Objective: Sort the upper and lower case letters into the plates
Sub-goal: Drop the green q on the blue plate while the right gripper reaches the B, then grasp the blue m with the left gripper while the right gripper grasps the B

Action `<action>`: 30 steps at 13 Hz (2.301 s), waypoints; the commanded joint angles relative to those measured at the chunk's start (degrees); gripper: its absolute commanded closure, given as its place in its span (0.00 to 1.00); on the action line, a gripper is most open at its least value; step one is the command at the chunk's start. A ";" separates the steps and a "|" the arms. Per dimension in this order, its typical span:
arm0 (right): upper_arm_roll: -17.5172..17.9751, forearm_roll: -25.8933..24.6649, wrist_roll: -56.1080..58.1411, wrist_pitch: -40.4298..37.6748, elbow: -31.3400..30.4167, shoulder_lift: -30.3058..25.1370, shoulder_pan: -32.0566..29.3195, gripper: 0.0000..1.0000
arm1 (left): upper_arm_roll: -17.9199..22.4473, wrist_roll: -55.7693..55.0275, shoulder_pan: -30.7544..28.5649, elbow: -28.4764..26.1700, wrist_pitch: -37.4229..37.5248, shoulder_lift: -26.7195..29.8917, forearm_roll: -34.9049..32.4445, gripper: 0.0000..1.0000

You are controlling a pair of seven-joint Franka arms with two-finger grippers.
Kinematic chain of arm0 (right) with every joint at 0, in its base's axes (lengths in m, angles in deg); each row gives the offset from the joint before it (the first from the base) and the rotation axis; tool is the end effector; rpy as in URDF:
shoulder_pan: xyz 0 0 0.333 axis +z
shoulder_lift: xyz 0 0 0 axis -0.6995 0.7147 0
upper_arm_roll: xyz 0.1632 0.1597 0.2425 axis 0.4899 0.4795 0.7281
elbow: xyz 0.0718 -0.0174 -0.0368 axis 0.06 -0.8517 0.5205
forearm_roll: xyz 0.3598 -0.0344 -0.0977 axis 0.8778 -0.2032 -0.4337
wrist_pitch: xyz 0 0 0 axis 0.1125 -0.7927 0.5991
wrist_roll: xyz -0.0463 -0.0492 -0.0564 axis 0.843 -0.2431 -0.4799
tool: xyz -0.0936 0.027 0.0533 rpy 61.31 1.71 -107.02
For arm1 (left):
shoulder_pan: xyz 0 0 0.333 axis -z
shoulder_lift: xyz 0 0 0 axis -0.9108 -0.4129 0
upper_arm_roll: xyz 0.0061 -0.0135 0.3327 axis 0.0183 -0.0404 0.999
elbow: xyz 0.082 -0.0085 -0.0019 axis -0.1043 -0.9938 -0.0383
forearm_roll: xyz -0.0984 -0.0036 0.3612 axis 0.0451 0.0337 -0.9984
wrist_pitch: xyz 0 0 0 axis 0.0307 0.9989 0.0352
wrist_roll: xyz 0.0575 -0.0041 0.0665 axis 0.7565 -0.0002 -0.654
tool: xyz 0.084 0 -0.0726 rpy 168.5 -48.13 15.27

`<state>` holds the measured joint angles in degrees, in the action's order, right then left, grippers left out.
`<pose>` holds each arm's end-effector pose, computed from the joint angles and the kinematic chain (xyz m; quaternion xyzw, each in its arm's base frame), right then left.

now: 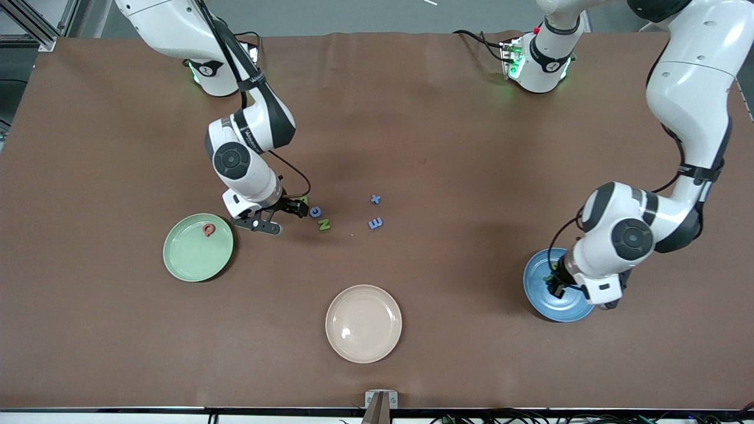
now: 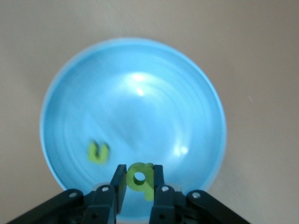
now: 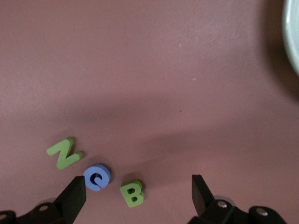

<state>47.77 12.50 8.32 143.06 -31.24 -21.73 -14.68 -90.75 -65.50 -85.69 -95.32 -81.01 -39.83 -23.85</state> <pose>0.5045 0.2702 0.2613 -0.9927 0.1149 0.0357 0.0114 0.6881 -0.0563 0.2627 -0.8793 -0.4759 -0.0171 0.0049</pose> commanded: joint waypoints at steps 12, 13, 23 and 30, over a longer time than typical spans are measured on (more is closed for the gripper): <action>-0.64 -5.06 0.97 13.81 -8.40 2.79 5.63 0.20 | -7.83 -3.09 16.54 0.52 7.64 -0.33 3.48 0.00; -0.64 -5.32 0.98 13.90 -8.40 2.89 5.63 0.25 | -7.83 -3.00 18.31 0.61 7.55 -0.51 3.39 0.00; -0.64 -5.41 0.01 13.20 -8.49 2.71 4.93 0.92 | 3.33 -3.53 42.57 13.62 6.41 -6.75 5.24 0.00; -0.82 -5.15 15.96 -3.92 3.09 -0.19 -7.79 0.99 | 6.58 -10.91 48.82 13.71 2.28 -9.12 5.06 0.00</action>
<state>46.00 7.99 17.89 144.51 -31.78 -20.19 -16.88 -85.17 -76.57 -37.55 -83.22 -78.06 -47.40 -19.26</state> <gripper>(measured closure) 0.722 0.000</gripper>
